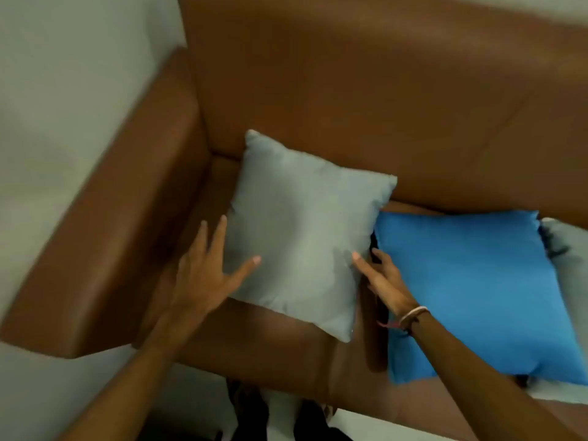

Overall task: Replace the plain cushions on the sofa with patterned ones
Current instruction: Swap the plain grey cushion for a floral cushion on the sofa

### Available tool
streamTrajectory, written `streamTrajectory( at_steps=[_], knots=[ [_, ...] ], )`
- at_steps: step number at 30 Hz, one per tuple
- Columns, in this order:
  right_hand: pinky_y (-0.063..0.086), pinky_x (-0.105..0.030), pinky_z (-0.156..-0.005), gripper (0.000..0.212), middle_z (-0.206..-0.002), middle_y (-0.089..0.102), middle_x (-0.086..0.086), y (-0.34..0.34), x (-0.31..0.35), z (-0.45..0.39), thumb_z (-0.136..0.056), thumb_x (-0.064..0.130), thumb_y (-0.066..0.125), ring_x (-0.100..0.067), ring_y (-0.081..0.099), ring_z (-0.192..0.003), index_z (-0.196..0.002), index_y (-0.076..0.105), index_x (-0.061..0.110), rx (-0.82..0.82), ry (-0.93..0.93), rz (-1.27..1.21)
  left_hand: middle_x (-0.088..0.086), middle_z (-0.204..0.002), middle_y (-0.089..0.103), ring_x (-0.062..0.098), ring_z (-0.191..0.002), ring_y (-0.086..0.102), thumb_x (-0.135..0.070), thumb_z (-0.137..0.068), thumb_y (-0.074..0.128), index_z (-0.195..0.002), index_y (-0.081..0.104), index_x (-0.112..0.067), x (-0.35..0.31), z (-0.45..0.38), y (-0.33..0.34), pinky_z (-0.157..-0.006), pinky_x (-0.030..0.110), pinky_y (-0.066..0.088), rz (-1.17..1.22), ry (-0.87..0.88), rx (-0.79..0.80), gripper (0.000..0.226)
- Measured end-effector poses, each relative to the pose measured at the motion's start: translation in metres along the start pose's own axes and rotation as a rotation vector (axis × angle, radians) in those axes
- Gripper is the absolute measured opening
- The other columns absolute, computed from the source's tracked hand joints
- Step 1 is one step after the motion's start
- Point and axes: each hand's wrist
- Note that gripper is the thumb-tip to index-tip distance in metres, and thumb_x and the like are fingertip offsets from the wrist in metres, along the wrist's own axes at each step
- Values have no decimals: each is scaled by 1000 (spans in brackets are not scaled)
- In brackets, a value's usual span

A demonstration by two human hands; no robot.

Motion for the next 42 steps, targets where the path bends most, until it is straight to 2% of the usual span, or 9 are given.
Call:
streamTrajectory(
  at_steps=[9, 13, 20, 23, 25, 29, 32, 37, 42],
  knots=[
    [62, -34, -100, 82, -141, 73, 7, 44, -40, -65, -77, 56, 87, -15, 71, -127, -150, 56, 32, -99, -11, -416, -17, -124, 67, 2, -108, 67, -54, -39, 99, -140, 53, -31, 27, -114, 15, -101, 35, 54, 752, -133, 358, 114],
    [48, -47, -116, 64, -146, 70, -1, 56, -8, -44, -91, 57, 64, -19, 69, -130, -148, 58, 29, -27, 30, -533, -27, -114, 62, -13, -96, 64, -45, -49, 98, -130, 53, -32, -21, -92, -47, -81, 9, 51, 697, 136, 124, 93],
    [55, -52, -109, 67, -129, 79, -2, -20, 59, 9, -99, 73, 37, -25, 72, -126, -146, 60, 31, -330, -143, -945, 5, -85, 75, 18, -78, 68, -40, -87, 67, -115, 50, -14, -38, -14, -94, -80, 34, 43, -87, 1077, -555, 42],
    [62, -34, -99, 72, -127, 79, -1, -38, 55, 24, -93, 53, 56, -23, 70, -129, -160, 42, 31, -367, -142, -606, 4, -83, 75, 22, -73, 72, -25, -103, 50, -132, 49, -4, 3, -29, -64, -81, 39, 49, -355, 1074, -544, 36],
    [58, -23, -96, 83, -140, 66, -4, -39, 47, 24, -77, 42, 79, -23, 60, -136, -153, 44, 37, -348, -162, -107, 7, -95, 73, 24, -83, 70, -22, -82, 79, -151, 35, -4, 31, -39, -38, -80, 44, 57, -554, 907, -379, 84],
    [36, -50, -123, 137, -168, 36, -3, -36, 38, -15, -46, 86, 83, -26, 36, -152, -161, 20, 48, -20, -212, 792, 25, -160, 31, 46, -144, 38, -76, -38, 86, -162, -6, -33, 64, -78, -20, -112, 66, 38, -487, 457, 124, 161],
    [10, -58, -132, 166, -178, 6, -16, -21, 49, -70, -45, 72, 94, -39, 13, -163, -158, -24, 46, 164, -206, 1174, 14, -169, -18, 40, -157, 4, -80, -29, 85, -141, -45, -52, 73, -117, -20, -121, 65, 25, -291, 297, 352, 174],
    [35, -55, -123, 180, -162, 39, -23, 17, 62, -127, -45, 51, 103, -41, 48, -143, -149, -43, 38, 246, -296, 1183, 12, -170, -2, 35, -156, 14, -67, -30, 96, -138, -46, -57, 78, -144, -16, -122, 59, 29, -20, 267, 437, 178],
    [48, -51, -94, 143, -124, 60, -18, 26, 38, -92, -64, 42, 93, -42, 60, -106, -168, -6, 28, -208, -579, 1053, 30, -142, 45, 40, -119, 55, -85, -44, 77, -156, -30, -29, 50, -132, -33, -98, 55, 51, -279, 552, 61, 165]
  ],
)
Point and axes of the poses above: each hand's wrist, its own z-axis away from the middle knuckle, its own y-axis out of the palm, x = y × z
